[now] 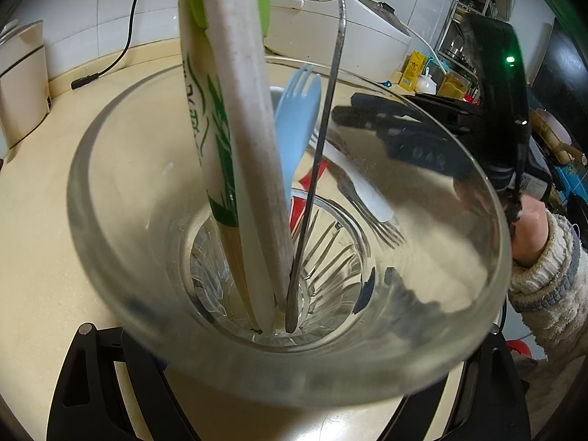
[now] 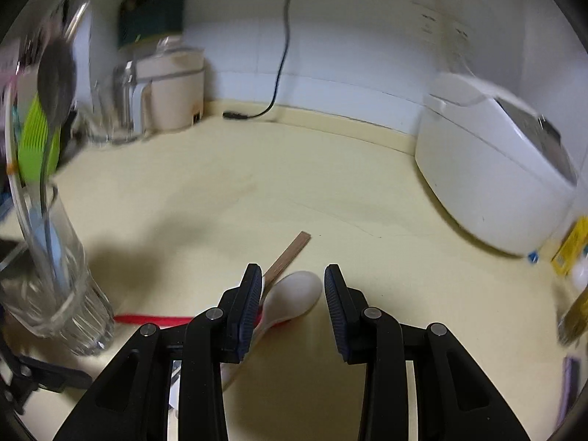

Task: Organize utensils
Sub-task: 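Move the right tool over the beige plastic spoon on the counter, then close the right tool on the beige plastic spoon's handle, then lift the beige spoon and carry it to the glass cup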

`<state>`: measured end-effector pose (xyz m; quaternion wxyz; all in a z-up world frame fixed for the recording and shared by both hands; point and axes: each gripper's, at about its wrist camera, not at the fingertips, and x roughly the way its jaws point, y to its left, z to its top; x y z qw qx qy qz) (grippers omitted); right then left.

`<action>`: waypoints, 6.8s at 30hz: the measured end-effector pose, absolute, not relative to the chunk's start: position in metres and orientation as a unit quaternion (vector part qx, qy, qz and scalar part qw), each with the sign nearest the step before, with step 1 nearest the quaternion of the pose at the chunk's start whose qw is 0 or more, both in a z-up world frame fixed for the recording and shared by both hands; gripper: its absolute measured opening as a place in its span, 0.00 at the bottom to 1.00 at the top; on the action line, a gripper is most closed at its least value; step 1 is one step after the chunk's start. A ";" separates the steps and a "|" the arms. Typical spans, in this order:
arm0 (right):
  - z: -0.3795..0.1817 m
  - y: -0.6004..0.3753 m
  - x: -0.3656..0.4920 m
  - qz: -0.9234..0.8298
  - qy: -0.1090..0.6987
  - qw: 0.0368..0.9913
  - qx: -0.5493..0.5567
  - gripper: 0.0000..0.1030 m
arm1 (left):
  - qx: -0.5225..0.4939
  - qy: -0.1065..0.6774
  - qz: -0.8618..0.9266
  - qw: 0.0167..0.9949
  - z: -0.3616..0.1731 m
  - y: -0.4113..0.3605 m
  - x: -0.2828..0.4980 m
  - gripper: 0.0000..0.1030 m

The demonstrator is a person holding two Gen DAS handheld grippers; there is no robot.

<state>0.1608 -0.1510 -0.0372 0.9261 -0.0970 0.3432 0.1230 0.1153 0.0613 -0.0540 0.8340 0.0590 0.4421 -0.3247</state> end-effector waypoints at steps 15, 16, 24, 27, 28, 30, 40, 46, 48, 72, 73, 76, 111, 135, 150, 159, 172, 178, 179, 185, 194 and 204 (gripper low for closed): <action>-0.056 -0.176 0.172 0.072 0.415 0.905 -0.065 0.35 | 0.054 0.443 -0.327 0.833 -0.054 0.060 0.116 0.88; -0.056 -0.180 0.172 0.066 0.418 0.904 -0.061 0.35 | 0.054 0.443 -0.327 0.833 -0.054 0.060 0.116 0.88; -0.053 -0.205 0.164 0.052 0.412 0.910 -0.021 0.35 | 0.055 0.443 -0.327 0.833 -0.054 0.061 0.116 0.88; -0.048 -0.217 0.159 0.041 0.396 0.917 0.007 0.35 | 0.057 0.442 -0.326 0.834 -0.054 0.060 0.115 0.88; -0.047 -0.220 0.159 0.034 0.394 0.918 0.014 0.35 | 0.057 0.442 -0.326 0.834 -0.054 0.060 0.115 0.88; -0.048 -0.227 0.160 0.022 0.396 0.918 0.027 0.35 | 0.059 0.442 -0.325 0.834 -0.053 0.058 0.114 0.88; -0.034 -0.182 0.143 0.096 0.349 0.931 -0.049 0.35 | 0.069 0.442 -0.320 0.835 -0.052 0.047 0.114 0.88; -0.044 -0.152 0.144 0.124 0.381 0.910 -0.111 0.35 | 0.066 0.443 -0.322 0.834 -0.052 0.043 0.116 0.88; -0.050 -0.148 0.145 0.133 0.399 0.899 -0.122 0.35 | 0.059 0.443 -0.325 0.834 -0.052 0.045 0.117 0.88; -0.047 -0.221 0.099 0.061 0.405 0.910 -0.070 0.35 | 0.054 0.443 -0.327 0.833 -0.055 0.056 0.119 0.88; -0.046 -0.225 0.099 0.061 0.406 0.910 -0.055 0.35 | 0.055 0.443 -0.327 0.833 -0.055 0.057 0.118 0.88; -0.042 -0.243 0.099 0.074 0.411 0.909 0.009 0.35 | 0.058 0.443 -0.326 0.833 -0.055 0.056 0.118 0.88; -0.063 -0.199 0.140 0.115 0.464 0.878 -0.040 0.39 | 0.060 0.443 -0.326 0.833 -0.055 0.046 0.119 0.88; -0.064 -0.250 0.174 0.086 0.477 0.873 -0.049 0.39 | 0.070 0.442 -0.323 0.834 -0.056 0.043 0.118 0.89; -0.070 -0.250 0.193 0.069 0.466 0.882 -0.016 0.40 | 0.064 0.443 -0.325 0.833 -0.057 0.045 0.119 0.89; -0.070 -0.241 0.188 0.085 0.449 0.889 -0.024 0.33 | 0.067 0.442 -0.324 0.834 -0.056 0.049 0.118 0.89; -0.068 -0.210 0.173 0.139 0.445 0.883 -0.049 0.32 | 0.070 0.442 -0.323 0.834 -0.056 0.044 0.118 0.89; -0.068 -0.211 0.173 0.140 0.445 0.883 -0.050 0.32 | 0.068 0.443 -0.324 0.834 -0.055 0.044 0.118 0.89; -0.068 -0.212 0.173 0.140 0.445 0.883 -0.050 0.32 | 0.068 0.443 -0.324 0.833 -0.055 0.044 0.118 0.89; -0.069 -0.210 0.175 0.141 0.446 0.883 -0.050 0.32 | 0.066 0.442 -0.324 0.833 -0.056 0.045 0.117 0.89; -0.069 -0.210 0.175 0.141 0.446 0.882 -0.050 0.32 | 0.068 0.443 -0.324 0.833 -0.056 0.046 0.118 0.89; -0.069 -0.210 0.176 0.141 0.446 0.882 -0.051 0.32 | 0.073 0.442 -0.322 0.834 -0.056 0.044 0.117 0.89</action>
